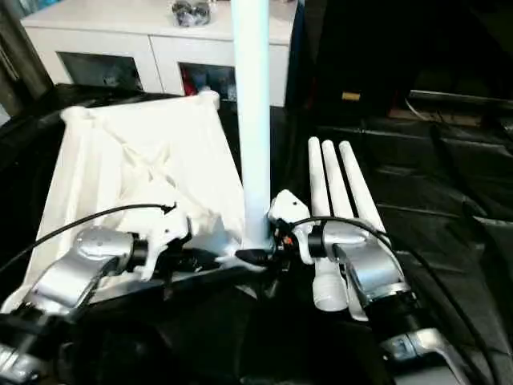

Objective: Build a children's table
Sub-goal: Rotate leg to tighten

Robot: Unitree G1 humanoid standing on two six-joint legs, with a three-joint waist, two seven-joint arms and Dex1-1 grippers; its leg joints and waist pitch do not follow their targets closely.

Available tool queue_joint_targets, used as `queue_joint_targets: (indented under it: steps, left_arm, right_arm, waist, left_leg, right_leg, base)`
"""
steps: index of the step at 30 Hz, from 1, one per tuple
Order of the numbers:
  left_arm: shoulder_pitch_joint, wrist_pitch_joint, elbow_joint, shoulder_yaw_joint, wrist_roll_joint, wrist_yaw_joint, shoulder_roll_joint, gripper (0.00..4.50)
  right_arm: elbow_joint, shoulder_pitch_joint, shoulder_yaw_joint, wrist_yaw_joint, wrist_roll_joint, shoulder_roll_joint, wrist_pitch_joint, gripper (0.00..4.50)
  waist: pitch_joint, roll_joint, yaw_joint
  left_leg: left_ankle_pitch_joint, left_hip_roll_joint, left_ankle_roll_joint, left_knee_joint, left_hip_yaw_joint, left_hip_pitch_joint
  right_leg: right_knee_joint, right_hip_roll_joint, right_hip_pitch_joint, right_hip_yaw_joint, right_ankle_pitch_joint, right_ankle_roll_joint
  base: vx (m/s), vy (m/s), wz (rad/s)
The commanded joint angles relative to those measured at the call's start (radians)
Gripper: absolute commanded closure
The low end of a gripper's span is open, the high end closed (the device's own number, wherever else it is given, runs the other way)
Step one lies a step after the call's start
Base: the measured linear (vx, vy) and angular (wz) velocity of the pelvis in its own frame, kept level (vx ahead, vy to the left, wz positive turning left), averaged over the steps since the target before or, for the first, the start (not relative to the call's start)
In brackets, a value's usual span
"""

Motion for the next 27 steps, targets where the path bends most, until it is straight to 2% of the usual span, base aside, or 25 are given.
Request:
queue_joint_targets:
  steps: [1, 5, 9, 12, 14, 17, 20, 21, 23, 27]
  left_arm:
    - [-0.001, -0.008, -0.042, -0.028, -0.045, -0.050, -0.017, 4.50]
    - [-0.003, -0.007, -0.036, -0.014, -0.032, -0.034, -0.015, 4.50]
    - [-0.029, 0.012, 0.004, 0.005, -0.015, 0.057, -0.048, 4.50]
    - [-0.069, 0.034, 0.060, 0.026, 0.015, 0.170, -0.095, 4.50]
    - [-0.103, 0.060, 0.105, 0.046, 0.032, 0.262, -0.139, 4.50]
    - [-0.140, 0.076, 0.153, 0.064, 0.053, 0.364, -0.186, 4.50]
    - [-0.172, 0.080, 0.190, 0.076, 0.066, 0.447, -0.237, 4.50]
    - [-0.176, 0.079, 0.193, 0.074, 0.069, 0.454, -0.243, 4.50]
    - [-0.175, 0.078, 0.190, 0.071, 0.063, 0.443, -0.255, 4.50]
    - [-0.155, 0.049, 0.162, 0.044, 0.052, 0.366, -0.238, 4.50]
  right_arm:
    - [-0.029, 0.002, 0.031, 0.019, 0.009, 0.011, 0.010, 1.51]
    - [-0.027, 0.009, 0.042, -0.010, 0.002, 0.029, 0.024, 1.72]
    - [0.056, -0.006, 0.020, -0.180, -0.048, 0.107, 0.018, 1.76]
    - [0.166, -0.041, -0.018, -0.379, -0.085, 0.190, 0.029, 1.77]
    - [0.236, -0.068, -0.042, -0.498, -0.095, 0.243, 0.052, 1.78]
    - [0.310, -0.101, -0.067, -0.636, -0.107, 0.301, 0.082, 1.78]
    - [0.380, -0.134, -0.111, -0.731, -0.089, 0.371, 0.071, 1.78]
    - [0.386, -0.137, -0.114, -0.728, -0.085, 0.381, 0.062, 1.22]
    - [0.387, -0.140, -0.117, -0.693, -0.069, 0.391, 0.057, 1.08]
    - [0.343, -0.134, -0.102, -0.606, -0.061, 0.369, 0.033, 0.74]
  waist:
    - [-0.059, -0.004, -0.001]
    - [-0.058, -0.006, 0.001]
    - [-0.055, -0.006, -0.004]
    - [-0.050, -0.006, -0.025]
    - [-0.046, -0.005, -0.033]
    - [-0.044, -0.003, -0.040]
    - [-0.046, -0.002, -0.043]
    - [-0.048, -0.004, -0.043]
    - [-0.050, -0.004, -0.041]
    - [-0.052, -0.003, -0.039]
  left_leg:
    - [-0.117, 0.067, 0.081, -0.062, -0.031, 0.020]
    - [-0.126, 0.067, 0.070, -0.063, -0.031, 0.020]
    - [-0.139, 0.064, 0.052, -0.065, -0.032, 0.020]
    - [-0.192, 0.060, 0.013, -0.072, -0.034, 0.022]
    - [-0.243, 0.059, -0.013, -0.075, -0.038, 0.028]
    - [-0.273, 0.058, -0.030, -0.077, -0.039, 0.033]
    - [-0.267, 0.059, -0.028, -0.078, -0.038, 0.031]
    - [-0.257, 0.058, -0.025, -0.078, -0.040, 0.027]
    - [-0.225, 0.059, -0.005, -0.076, -0.038, 0.023]
    - [-0.201, 0.060, 0.016, -0.074, -0.036, 0.022]
  right_leg:
    - [-0.067, -0.086, 0.039, 0.048, -0.008, -0.252]
    - [-0.069, -0.087, 0.040, 0.048, -0.022, -0.252]
    - [-0.072, -0.089, 0.038, 0.049, -0.055, -0.247]
    - [-0.081, -0.089, 0.036, 0.050, -0.154, -0.241]
    - [-0.089, -0.091, 0.034, 0.052, -0.241, -0.222]
    - [-0.097, -0.091, 0.029, 0.054, -0.296, -0.205]
    - [-0.095, -0.091, 0.028, 0.057, -0.268, -0.200]
    - [-0.094, -0.092, 0.033, 0.056, -0.251, -0.200]
    - [-0.090, -0.091, 0.036, 0.056, -0.190, -0.206]
    - [-0.085, -0.090, 0.038, 0.054, -0.135, -0.221]
  base:
    - [0.000, 0.000, 0.00]
    - [0.000, 0.000, 0.00]
    - [0.000, 0.000, 0.00]
    - [0.000, 0.000, 0.00]
    - [0.000, 0.000, 0.00]
    - [0.000, 0.000, 0.00]
    - [0.000, 0.000, 0.00]
    - [0.000, 0.000, 0.00]
    - [0.000, 0.000, 0.00]
    - [0.000, 0.000, 0.00]
